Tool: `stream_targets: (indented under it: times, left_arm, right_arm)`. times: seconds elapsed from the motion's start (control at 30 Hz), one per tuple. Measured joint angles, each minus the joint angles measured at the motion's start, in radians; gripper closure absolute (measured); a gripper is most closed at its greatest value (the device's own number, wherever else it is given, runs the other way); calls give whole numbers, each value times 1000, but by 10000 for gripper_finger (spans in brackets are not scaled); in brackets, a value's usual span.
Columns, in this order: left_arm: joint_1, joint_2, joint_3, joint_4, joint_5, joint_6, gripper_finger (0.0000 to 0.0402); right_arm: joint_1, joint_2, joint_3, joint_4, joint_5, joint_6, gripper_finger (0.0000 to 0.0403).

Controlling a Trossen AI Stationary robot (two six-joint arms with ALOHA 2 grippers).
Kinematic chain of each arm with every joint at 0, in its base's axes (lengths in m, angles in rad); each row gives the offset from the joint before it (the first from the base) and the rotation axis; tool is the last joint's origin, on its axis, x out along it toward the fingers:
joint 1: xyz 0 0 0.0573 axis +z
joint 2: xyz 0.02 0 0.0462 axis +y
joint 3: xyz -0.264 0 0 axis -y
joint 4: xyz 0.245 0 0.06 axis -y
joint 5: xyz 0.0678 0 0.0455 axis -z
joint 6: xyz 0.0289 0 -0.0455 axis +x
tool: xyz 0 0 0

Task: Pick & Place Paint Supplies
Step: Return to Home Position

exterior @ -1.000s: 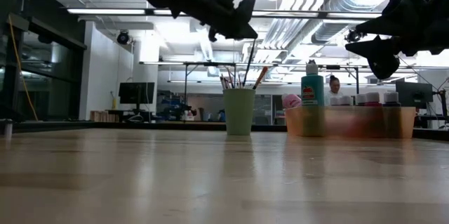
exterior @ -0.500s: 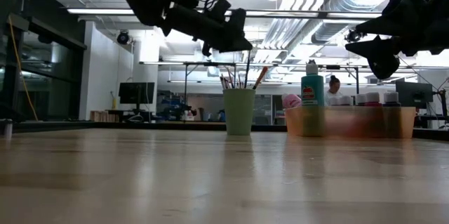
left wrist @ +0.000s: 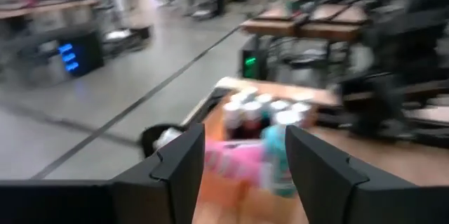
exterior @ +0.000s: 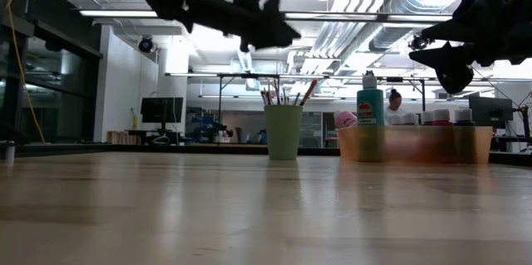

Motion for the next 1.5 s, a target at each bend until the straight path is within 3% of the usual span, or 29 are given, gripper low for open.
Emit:
stream_targets:
  times: [0.17,0.4,0.57,0.8,1.03,1.37,1.5]
  left_arm:
    - [-1,-150,-156,64,125,5,208]
    - [-1,-409,-569,338,129,-34,208]
    - [-1,-639,-811,343,129,-177,208]
    - [-1,-956,-1016,315,83,-356,208]
    - [-1,-1204,-1051,131,203,-313,208]
    - [-1,-1626,-1054,-283,154,-266,208]
    - [-16,-1648,-1054,-409,127,-278,208]
  right_arm:
    - [0,0,0,0,0,0,196]
    - [0,0,0,0,0,0,196]
    - [0,0,0,0,0,0,196]
    - [0,0,0,0,0,0,196]
    - [0,0,0,0,0,0,196]
    - [0,0,0,-3,0,0,196]
    - [0,0,0,-2,-1,0,196]
